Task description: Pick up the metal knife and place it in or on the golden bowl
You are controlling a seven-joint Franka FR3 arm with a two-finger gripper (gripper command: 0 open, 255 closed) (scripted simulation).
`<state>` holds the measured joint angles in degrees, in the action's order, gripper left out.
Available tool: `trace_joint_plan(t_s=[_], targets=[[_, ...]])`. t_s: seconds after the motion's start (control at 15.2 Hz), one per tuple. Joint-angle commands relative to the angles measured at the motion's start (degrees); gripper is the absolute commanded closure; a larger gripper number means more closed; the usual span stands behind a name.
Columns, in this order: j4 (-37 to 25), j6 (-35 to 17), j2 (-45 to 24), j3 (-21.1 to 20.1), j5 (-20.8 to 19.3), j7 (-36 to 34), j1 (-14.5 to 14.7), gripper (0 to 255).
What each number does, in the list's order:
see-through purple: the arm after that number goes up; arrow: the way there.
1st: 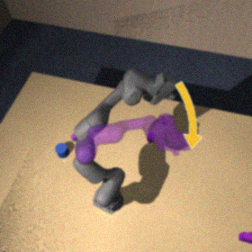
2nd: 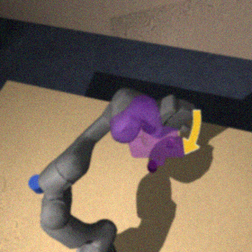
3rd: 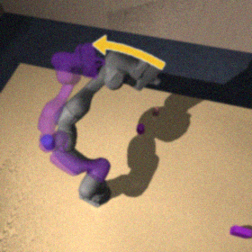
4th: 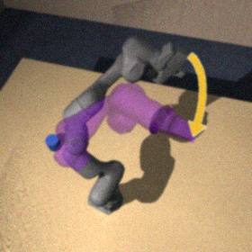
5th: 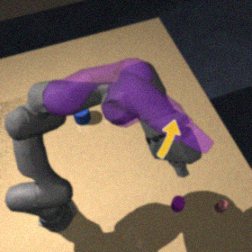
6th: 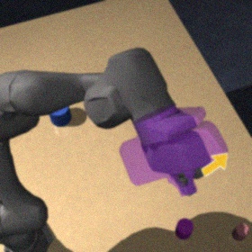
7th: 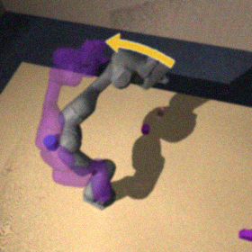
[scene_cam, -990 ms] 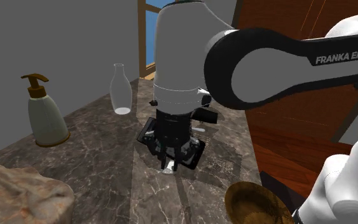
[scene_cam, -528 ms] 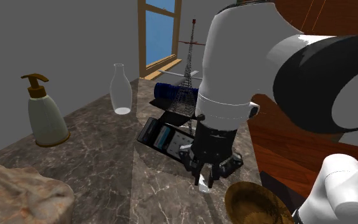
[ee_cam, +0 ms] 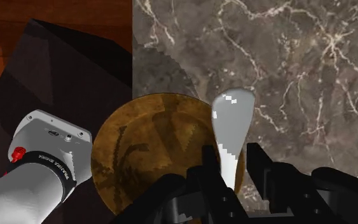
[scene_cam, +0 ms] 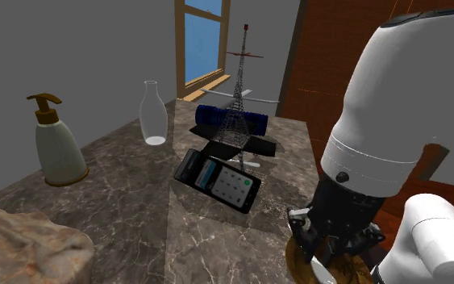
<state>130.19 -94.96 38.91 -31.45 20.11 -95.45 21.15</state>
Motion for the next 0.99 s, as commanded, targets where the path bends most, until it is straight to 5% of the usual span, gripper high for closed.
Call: trace_joint_plan(t_s=[0.0,0.13,0.92], targets=[[2.11,2.24,4.42,0.67,1.43,-0.72,1.99,255],[4.27,4.39,8.80,1.07,2.83,-1.80,4.15,255],[13.49,-3.98,9.74,-2.02,5.66,-0.95,5.28,255]])
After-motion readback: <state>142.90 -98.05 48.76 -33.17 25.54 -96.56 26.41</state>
